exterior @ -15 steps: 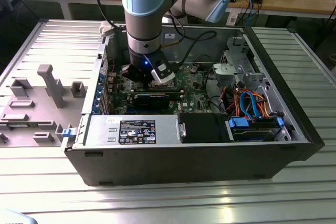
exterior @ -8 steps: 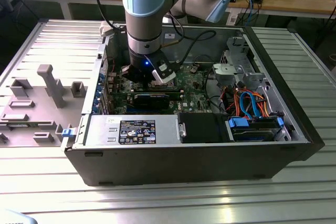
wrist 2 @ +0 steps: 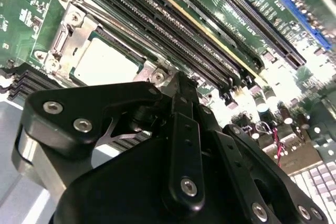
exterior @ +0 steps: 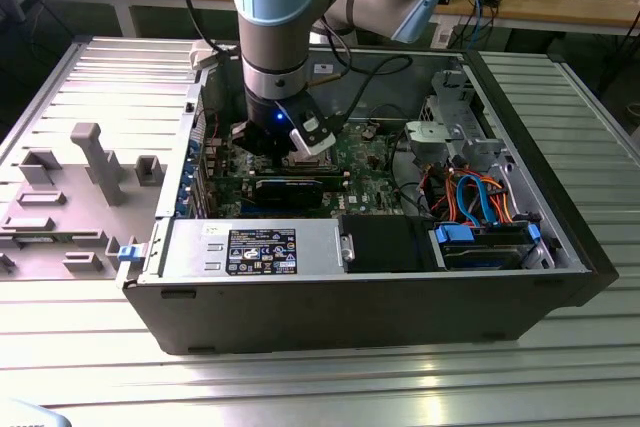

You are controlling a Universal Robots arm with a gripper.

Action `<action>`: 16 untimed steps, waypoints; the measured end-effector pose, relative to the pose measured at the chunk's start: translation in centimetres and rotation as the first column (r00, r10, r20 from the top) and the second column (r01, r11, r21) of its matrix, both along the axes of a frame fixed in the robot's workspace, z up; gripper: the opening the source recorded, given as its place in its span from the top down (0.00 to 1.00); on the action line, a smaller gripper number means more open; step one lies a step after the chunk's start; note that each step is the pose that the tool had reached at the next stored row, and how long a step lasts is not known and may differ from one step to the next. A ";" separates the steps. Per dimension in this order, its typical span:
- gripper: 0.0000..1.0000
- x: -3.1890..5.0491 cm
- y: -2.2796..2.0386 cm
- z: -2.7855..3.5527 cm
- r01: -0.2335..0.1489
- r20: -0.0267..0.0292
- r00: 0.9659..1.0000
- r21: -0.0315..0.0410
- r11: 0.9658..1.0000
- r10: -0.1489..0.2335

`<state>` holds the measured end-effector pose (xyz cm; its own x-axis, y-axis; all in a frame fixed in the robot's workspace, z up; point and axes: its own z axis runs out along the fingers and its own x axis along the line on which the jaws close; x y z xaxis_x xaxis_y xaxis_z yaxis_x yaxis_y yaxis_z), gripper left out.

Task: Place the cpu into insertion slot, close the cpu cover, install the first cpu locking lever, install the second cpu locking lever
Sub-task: 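Install the second cpu locking lever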

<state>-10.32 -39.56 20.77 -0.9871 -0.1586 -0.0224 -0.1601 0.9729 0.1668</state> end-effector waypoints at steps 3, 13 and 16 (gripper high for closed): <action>0.89 1.01 0.33 0.02 0.000 -0.006 1.000 -0.002 1.000 0.000; 0.89 4.56 1.90 0.01 0.000 -0.033 0.999 -0.007 1.000 0.000; 0.89 5.20 2.95 0.02 0.000 -0.034 0.999 -0.025 1.000 -0.001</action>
<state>-5.12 -36.62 20.79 -0.9873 -0.1582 0.0152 -0.1543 0.9770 0.1473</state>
